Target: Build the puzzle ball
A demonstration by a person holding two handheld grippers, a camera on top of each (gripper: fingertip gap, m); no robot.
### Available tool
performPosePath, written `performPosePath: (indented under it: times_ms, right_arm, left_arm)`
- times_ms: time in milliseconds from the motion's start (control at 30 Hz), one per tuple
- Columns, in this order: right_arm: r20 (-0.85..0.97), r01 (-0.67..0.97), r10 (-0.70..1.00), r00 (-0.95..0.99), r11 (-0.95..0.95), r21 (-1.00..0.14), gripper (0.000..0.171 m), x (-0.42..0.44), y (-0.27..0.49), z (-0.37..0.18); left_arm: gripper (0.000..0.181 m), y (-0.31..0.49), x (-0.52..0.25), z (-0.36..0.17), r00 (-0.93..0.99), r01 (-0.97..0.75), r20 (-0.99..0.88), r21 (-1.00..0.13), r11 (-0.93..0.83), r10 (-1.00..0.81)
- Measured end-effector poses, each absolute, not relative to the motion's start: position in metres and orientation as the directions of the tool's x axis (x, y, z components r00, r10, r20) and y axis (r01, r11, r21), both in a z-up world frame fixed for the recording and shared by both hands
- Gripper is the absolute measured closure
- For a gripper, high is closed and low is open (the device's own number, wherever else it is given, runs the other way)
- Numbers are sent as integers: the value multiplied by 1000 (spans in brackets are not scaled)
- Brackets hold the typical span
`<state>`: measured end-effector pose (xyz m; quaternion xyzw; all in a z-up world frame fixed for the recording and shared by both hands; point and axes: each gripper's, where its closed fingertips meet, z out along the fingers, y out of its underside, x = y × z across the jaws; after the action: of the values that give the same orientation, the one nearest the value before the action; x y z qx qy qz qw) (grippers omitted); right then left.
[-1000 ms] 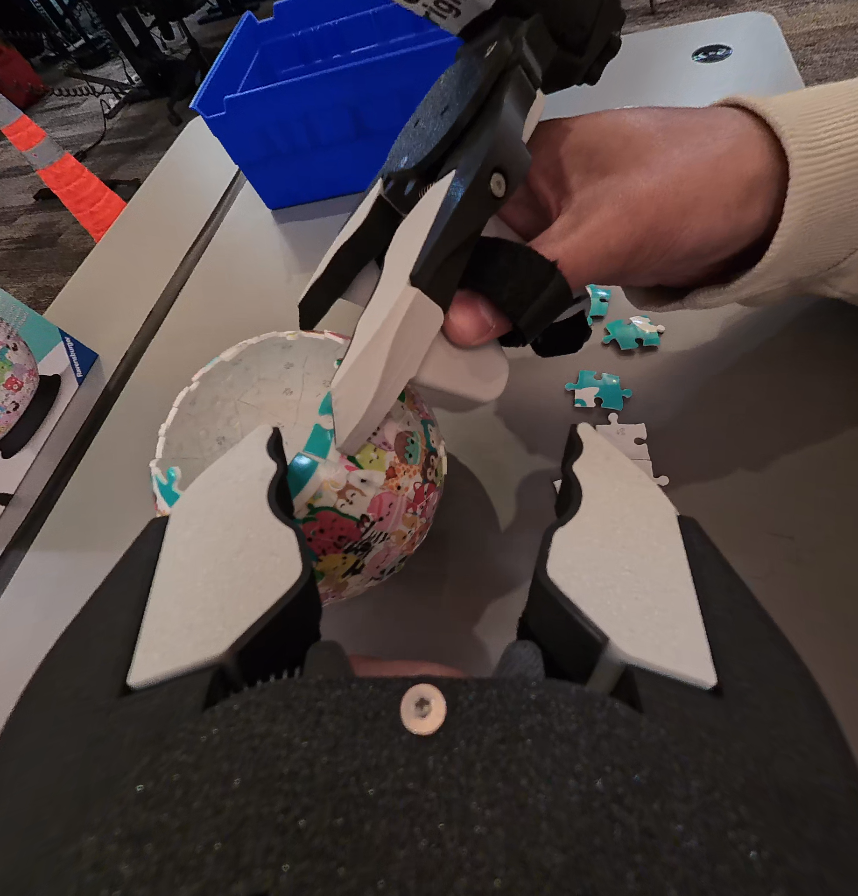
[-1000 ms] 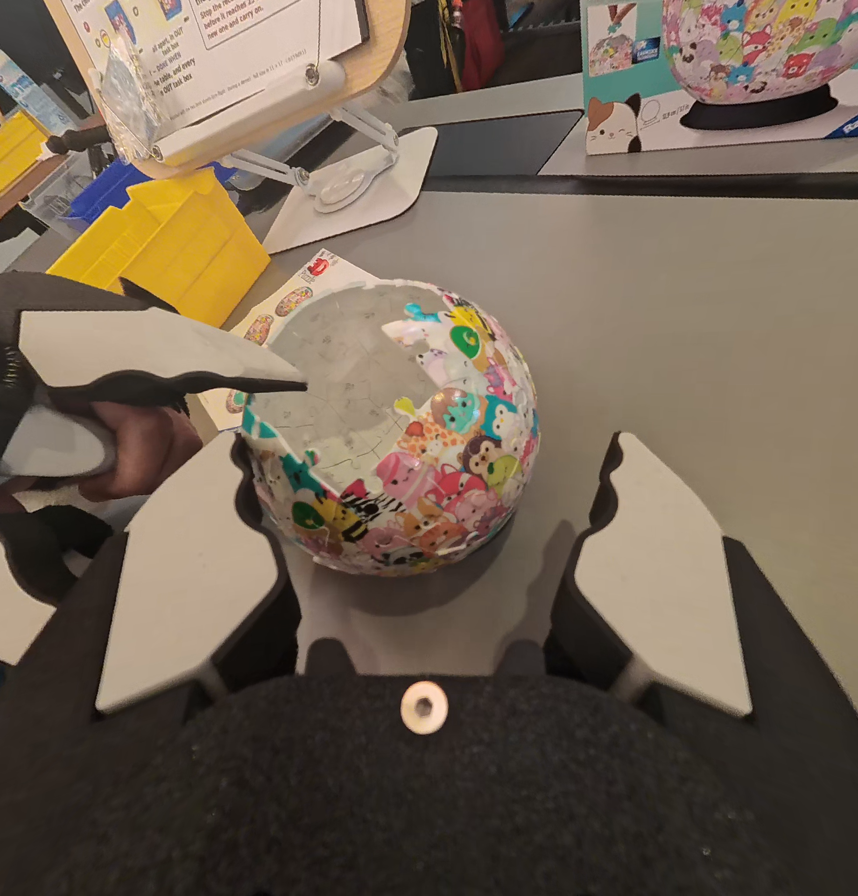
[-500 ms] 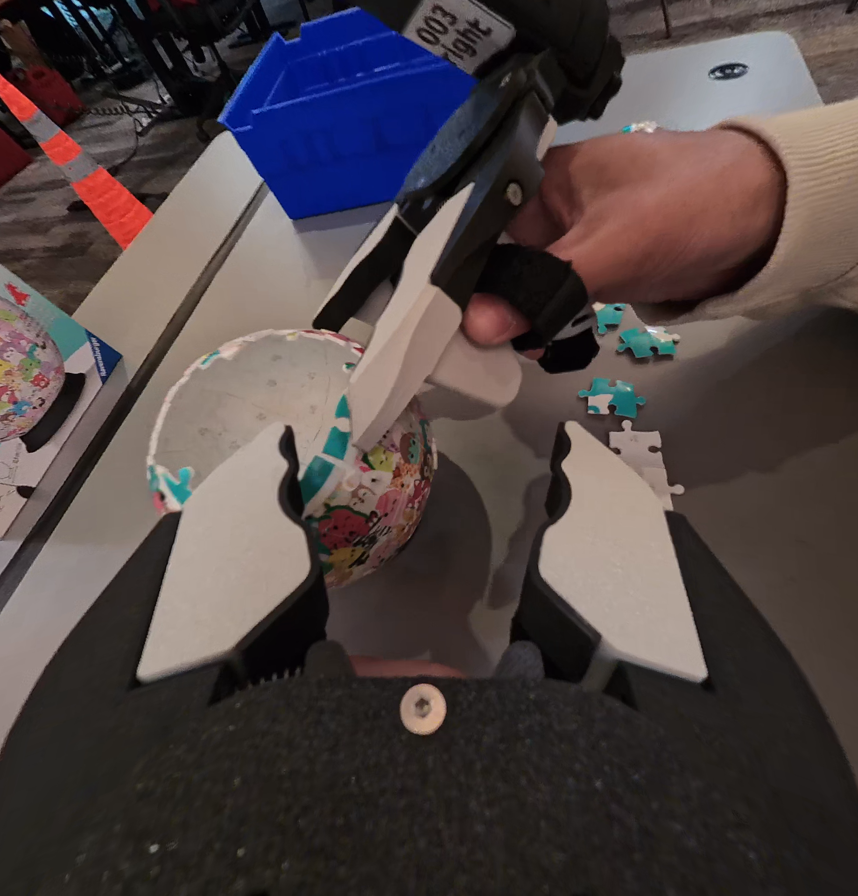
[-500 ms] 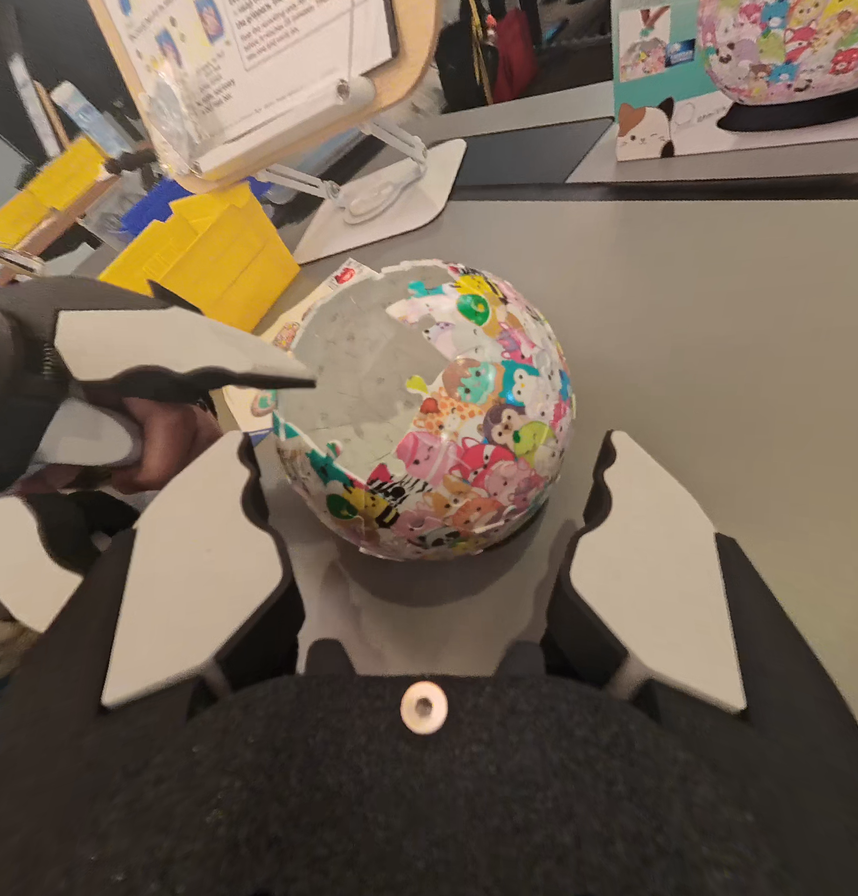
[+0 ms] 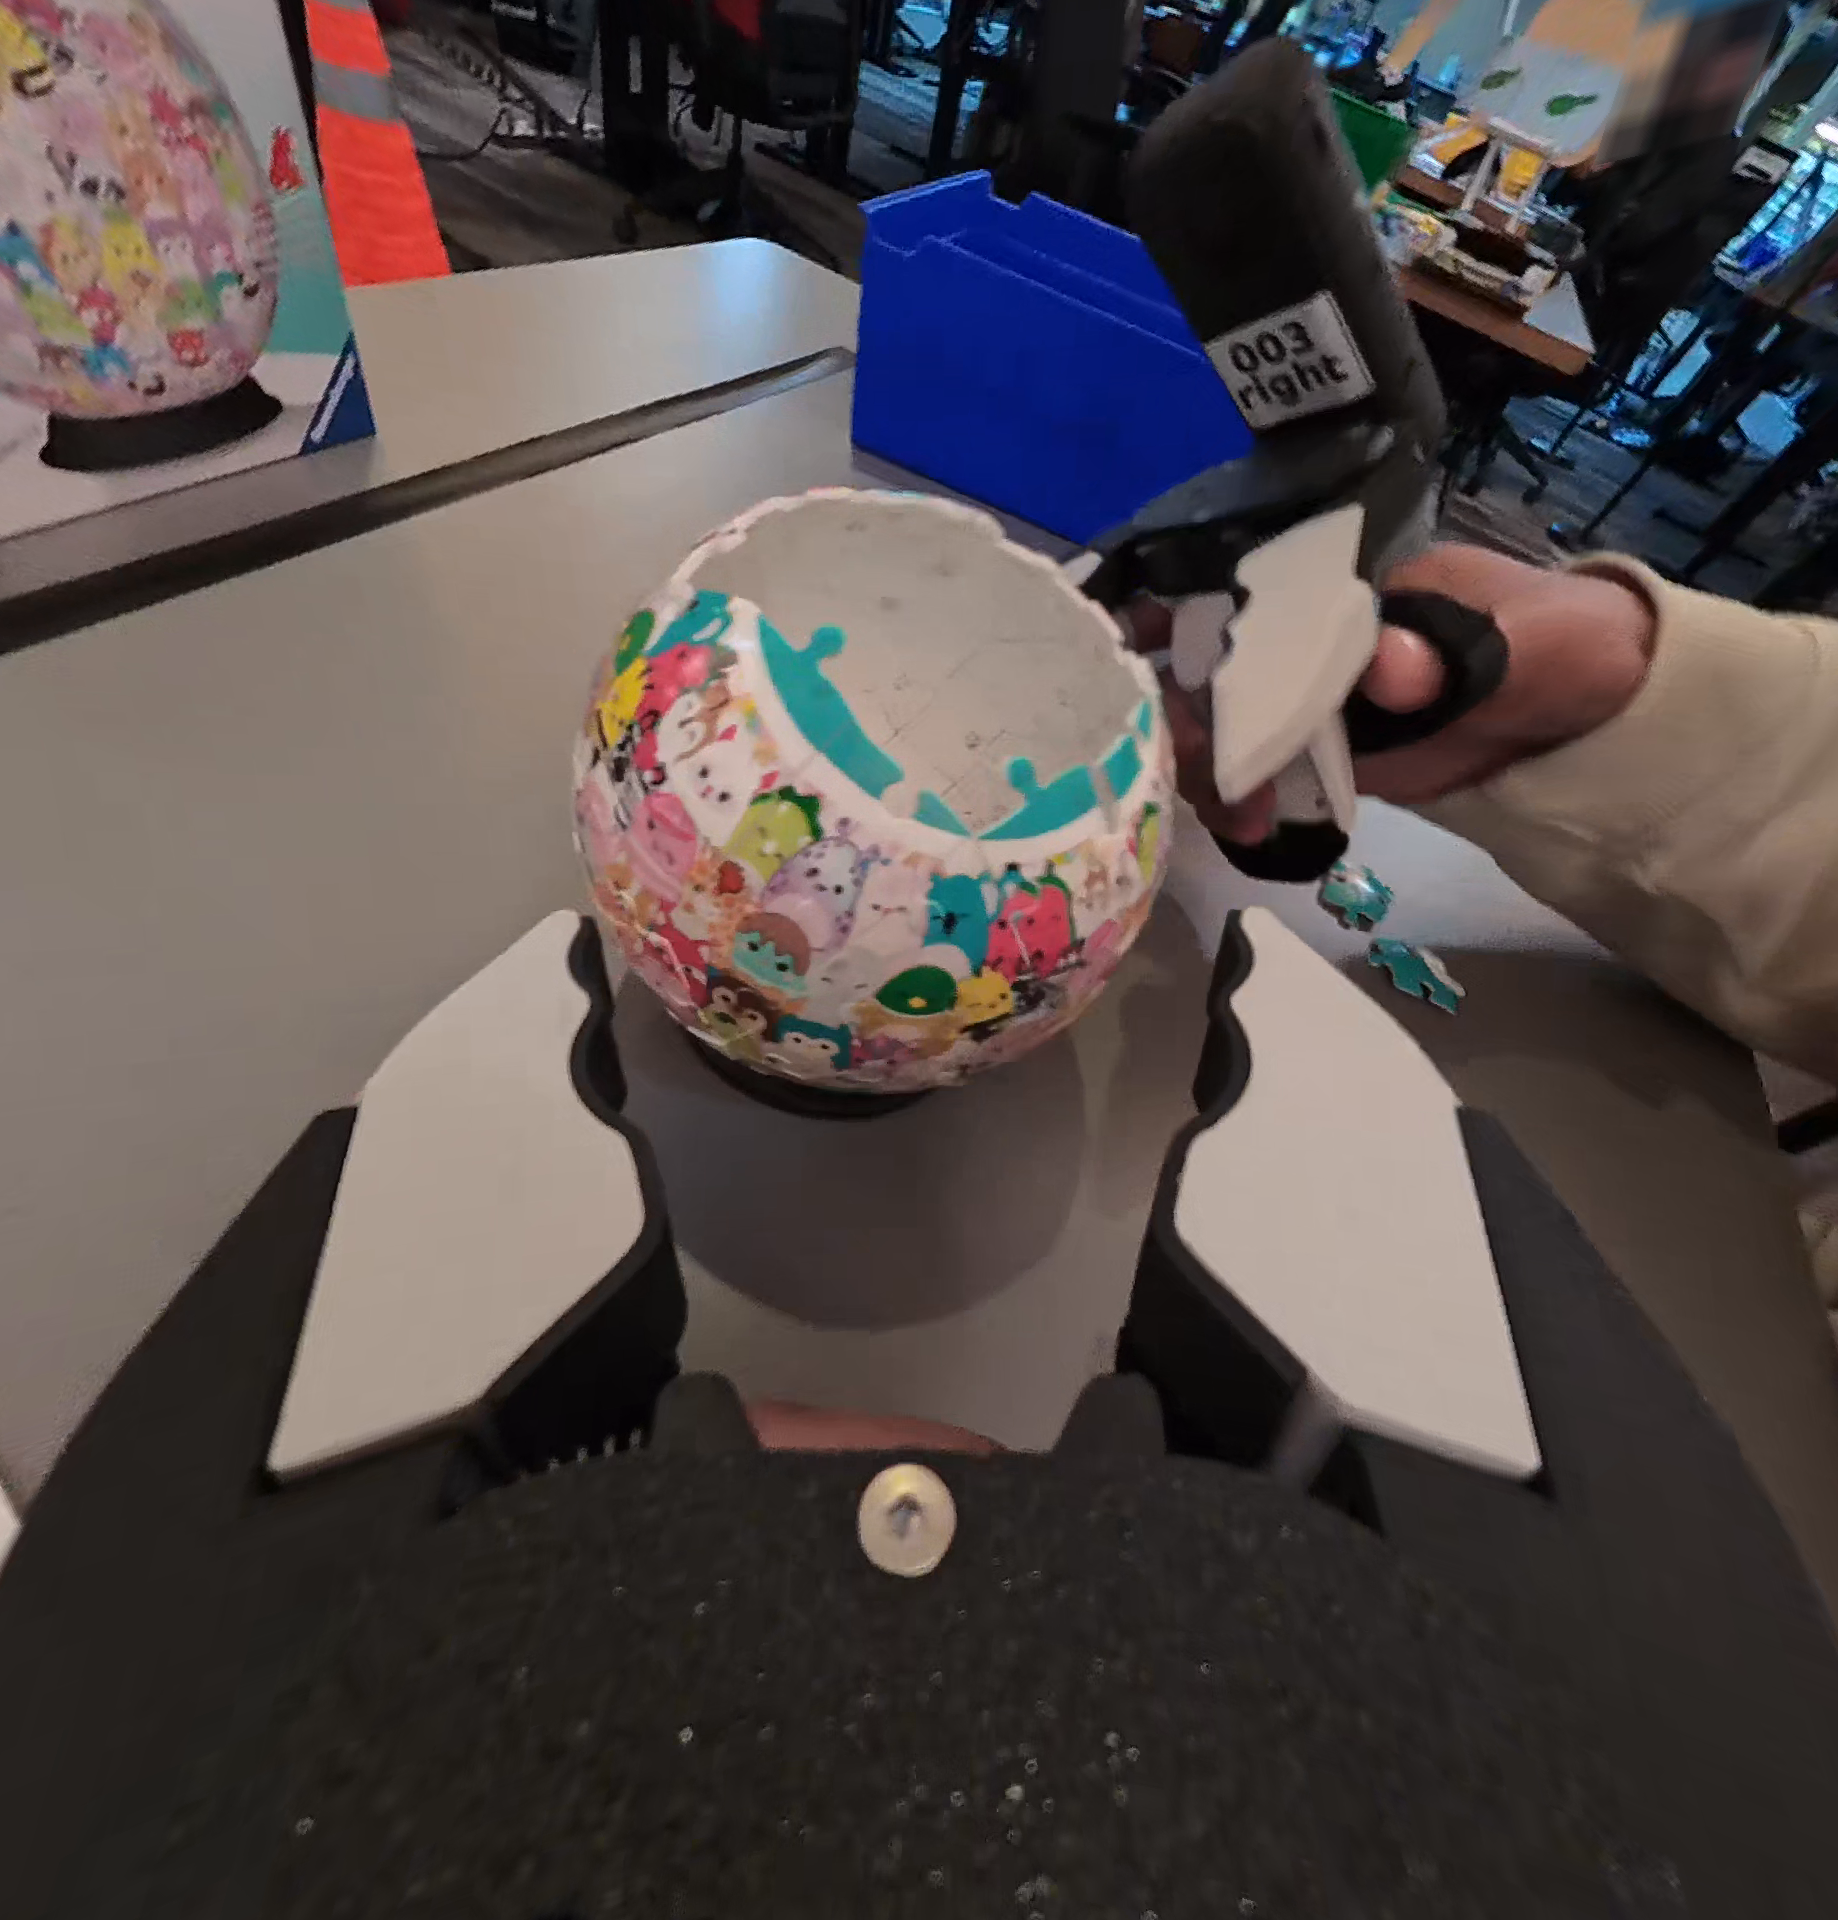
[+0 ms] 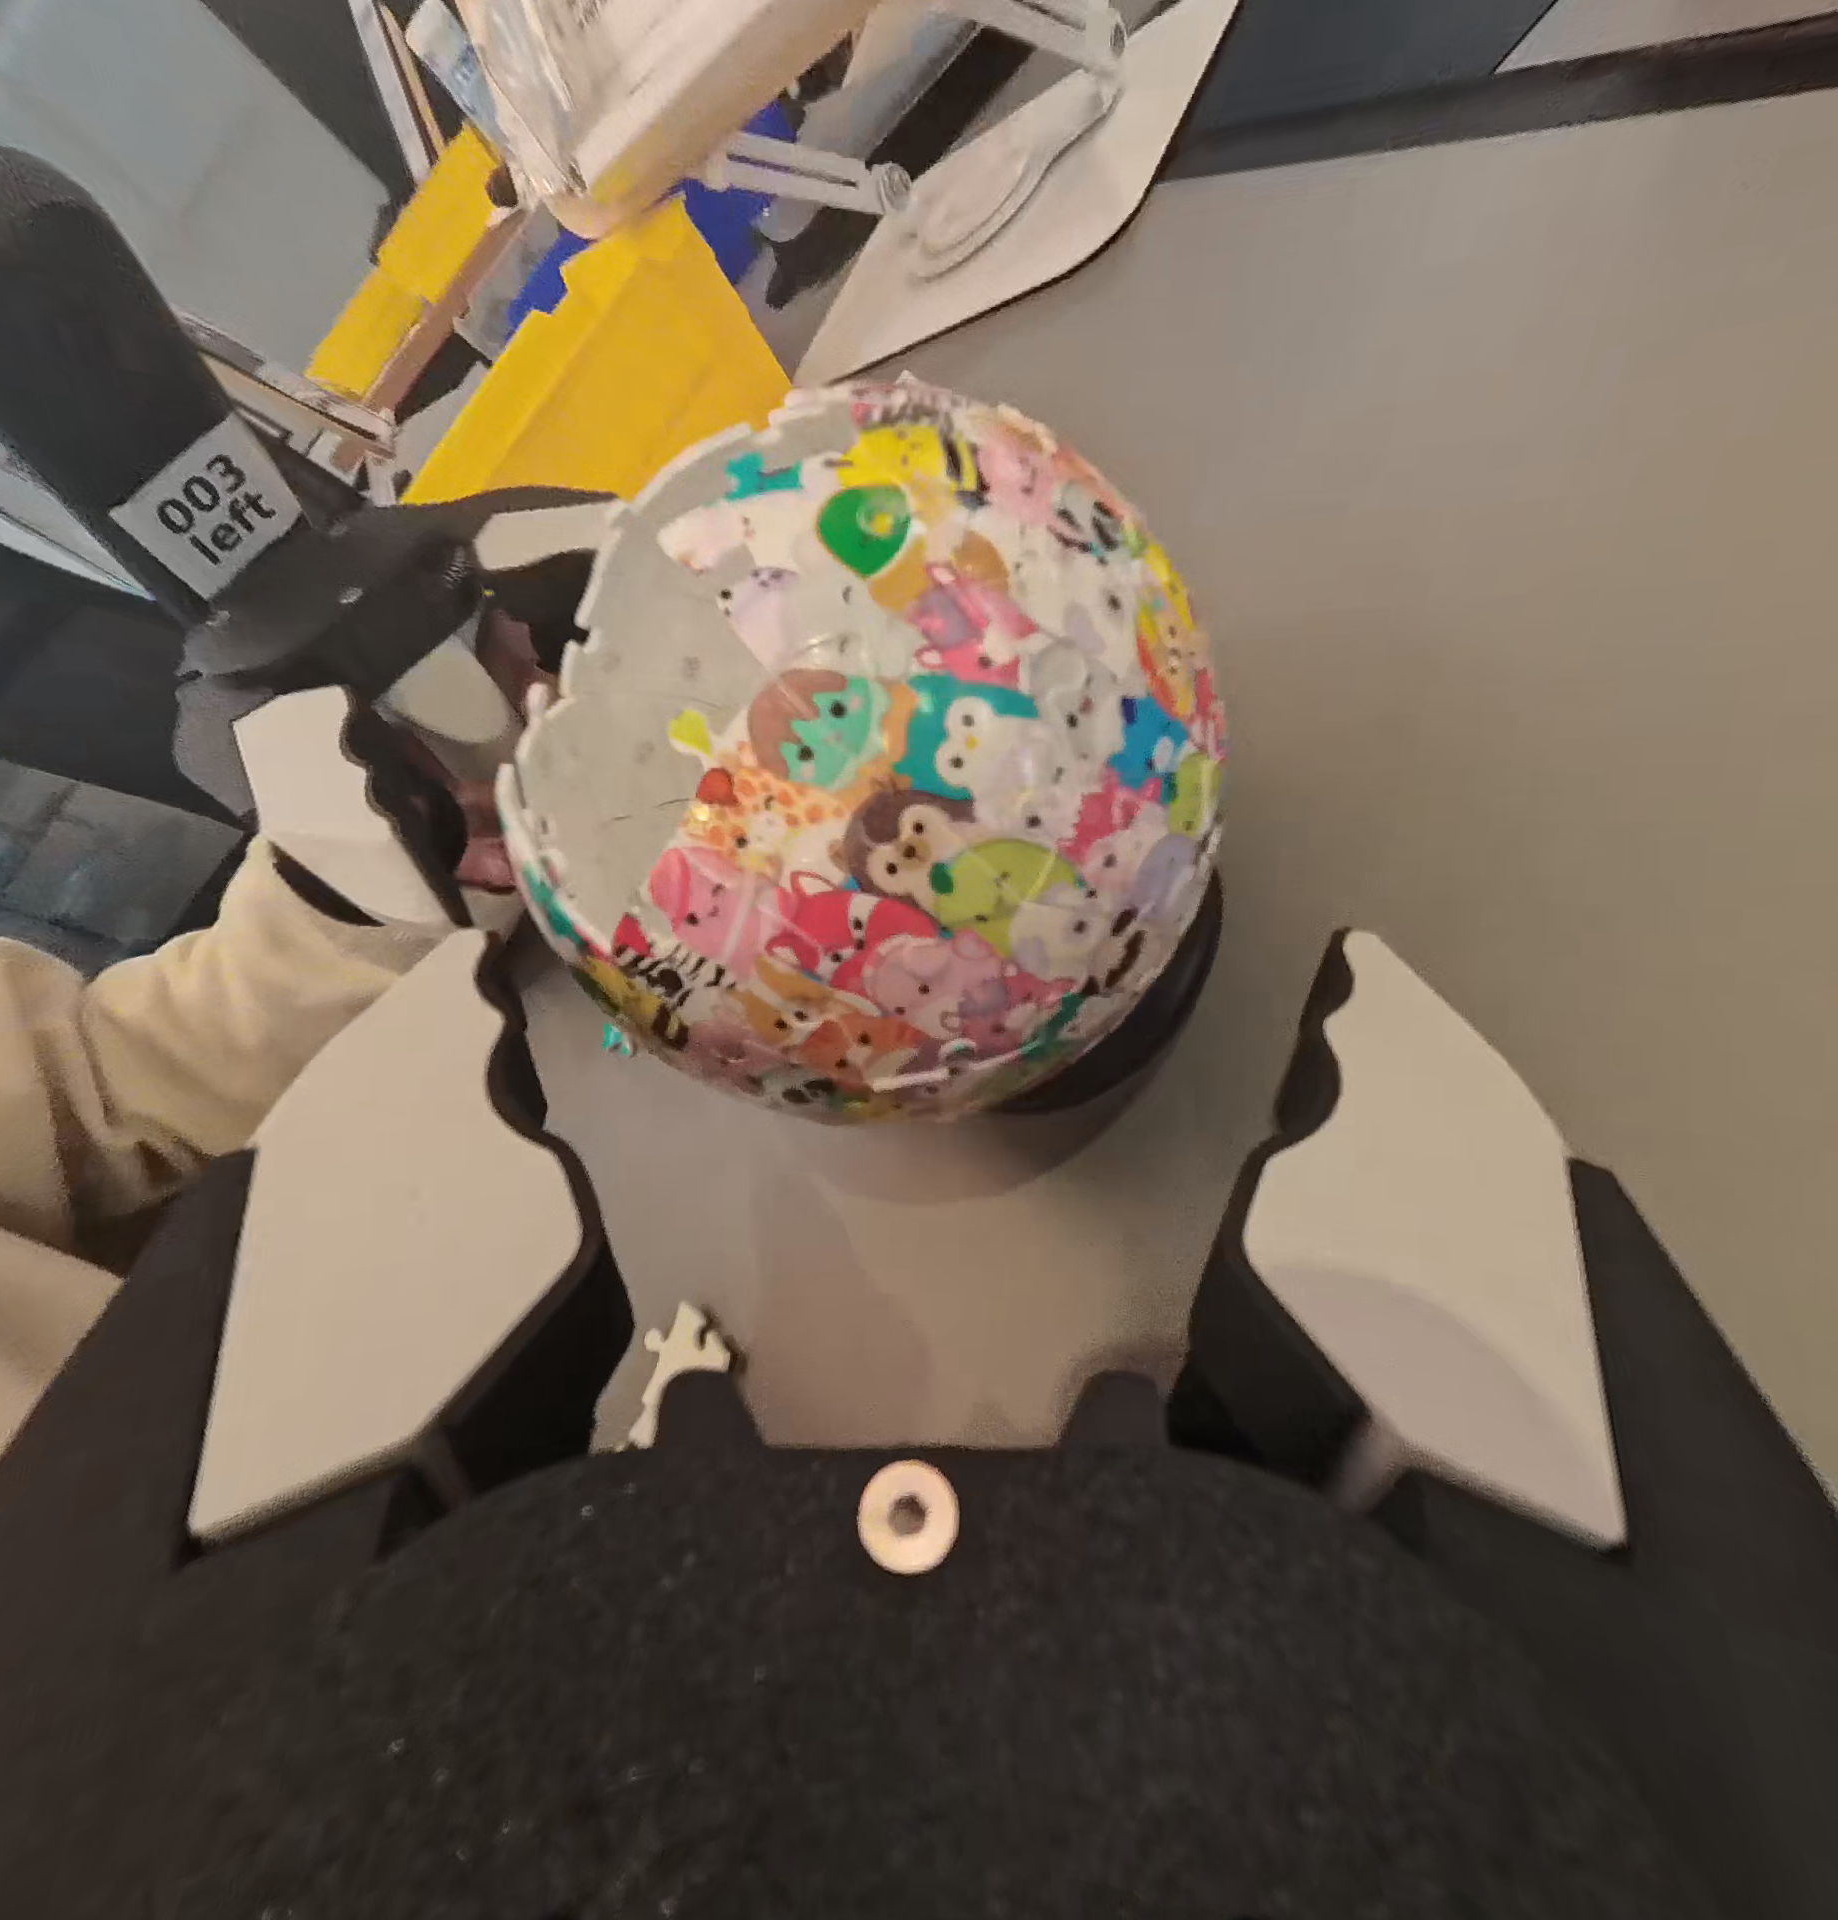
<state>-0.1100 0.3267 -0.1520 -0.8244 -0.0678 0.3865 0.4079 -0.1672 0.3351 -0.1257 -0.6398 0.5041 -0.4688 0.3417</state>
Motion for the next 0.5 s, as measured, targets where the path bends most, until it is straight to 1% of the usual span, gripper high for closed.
performPosePath:
  times_ms: [100,200,267,333,433,500]
  right_arm:
    - [-607,-259,414,678,-639,-724,33,-122,331,-148]
    - [-635,-316,400,661,-620,-719,38,-124,332,-144]
    - [-637,-317,396,662,-621,-716,40,-124,332,-146]
    - [-618,-301,387,684,-622,-722,41,-122,333,-150]
    - [-635,-319,382,671,-624,-713,42,-123,333,-150]
    - [-640,-332,377,670,-618,-713,42,-123,333,-150]
  left_arm:
    - [70,336,-159,-129,65,-318,329,-888,-332,-942]
    - [72,337,-154,-129,88,-297,347,-885,-357,-934]
    - [72,336,-153,-128,92,-285,362,-883,-373,-928]
    - [76,336,-152,-128,90,-282,373,-880,-383,-924]
    - [83,338,-152,-130,101,-283,363,-882,-377,-926]
    - [83,339,-152,-130,99,-282,363,-883,-376,-927]
